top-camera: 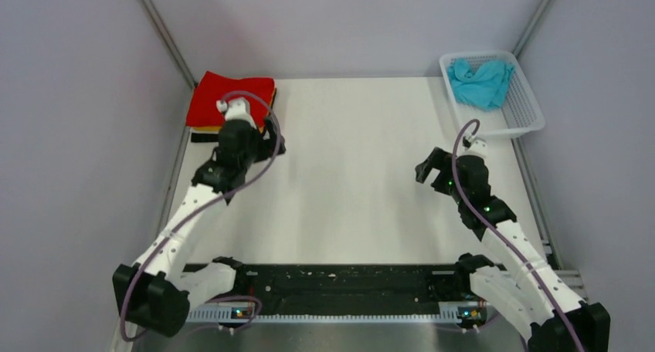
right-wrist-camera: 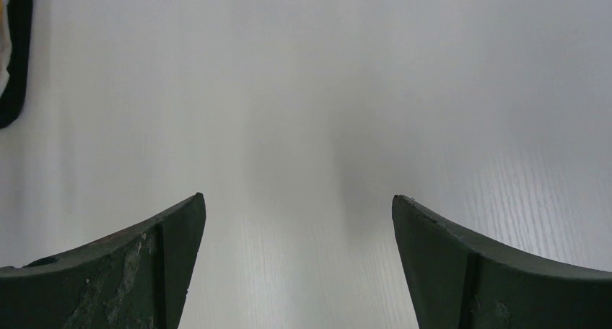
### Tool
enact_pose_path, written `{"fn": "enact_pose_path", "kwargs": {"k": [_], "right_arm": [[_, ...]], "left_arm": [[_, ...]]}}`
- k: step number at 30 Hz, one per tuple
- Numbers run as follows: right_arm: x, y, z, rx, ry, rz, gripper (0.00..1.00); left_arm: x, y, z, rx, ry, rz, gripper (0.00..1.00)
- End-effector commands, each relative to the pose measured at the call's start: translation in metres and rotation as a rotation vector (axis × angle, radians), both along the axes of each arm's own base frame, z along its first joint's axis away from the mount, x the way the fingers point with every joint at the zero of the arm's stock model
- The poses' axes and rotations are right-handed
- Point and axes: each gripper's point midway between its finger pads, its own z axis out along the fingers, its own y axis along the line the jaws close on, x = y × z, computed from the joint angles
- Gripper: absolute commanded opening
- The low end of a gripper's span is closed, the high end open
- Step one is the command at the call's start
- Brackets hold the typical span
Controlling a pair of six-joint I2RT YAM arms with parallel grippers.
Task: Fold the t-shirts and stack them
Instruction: Reset both arms
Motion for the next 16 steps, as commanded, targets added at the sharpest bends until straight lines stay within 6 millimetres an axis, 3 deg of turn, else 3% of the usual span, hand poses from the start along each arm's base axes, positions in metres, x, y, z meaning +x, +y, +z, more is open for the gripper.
{"fn": "enact_pose_path", "kwargs": {"k": [1, 4, 6, 9, 12, 16], "right_arm": [[-0.015, -0.022, -0.011, -0.031, 0.032, -0.1, 0.99], [-0.022, -0.03, -0.015, -0.044, 0.035, -0.133, 0.99], [-0.026, -0.034, -0.017, -0.042, 0.026, -0.152, 0.99], [-0.027, -0.039, -0.018, -0.019, 0.006, -0.197, 0.99], [-0.029, -0.027, -0.02, 0.019, 0.017, -0.142, 0.99], [-0.028, -0.027, -0.018, 0.013, 0.018, -0.14, 0.99]], "left_arm": [[-0.059, -0.021, -0.078, -0.085, 0.079, 0.027, 0.99], [-0.096, -0.017, -0.115, -0.119, 0.113, 0.027, 0.99], [-0.109, -0.008, -0.12, -0.111, 0.084, 0.041, 0.99], [-0.115, 0.004, -0.117, -0.096, 0.049, 0.089, 0.99], [-0.116, 0.007, -0.113, -0.082, 0.045, 0.091, 0.99], [-0.119, 0.01, -0.121, -0.07, 0.077, 0.108, 0.99]]}}
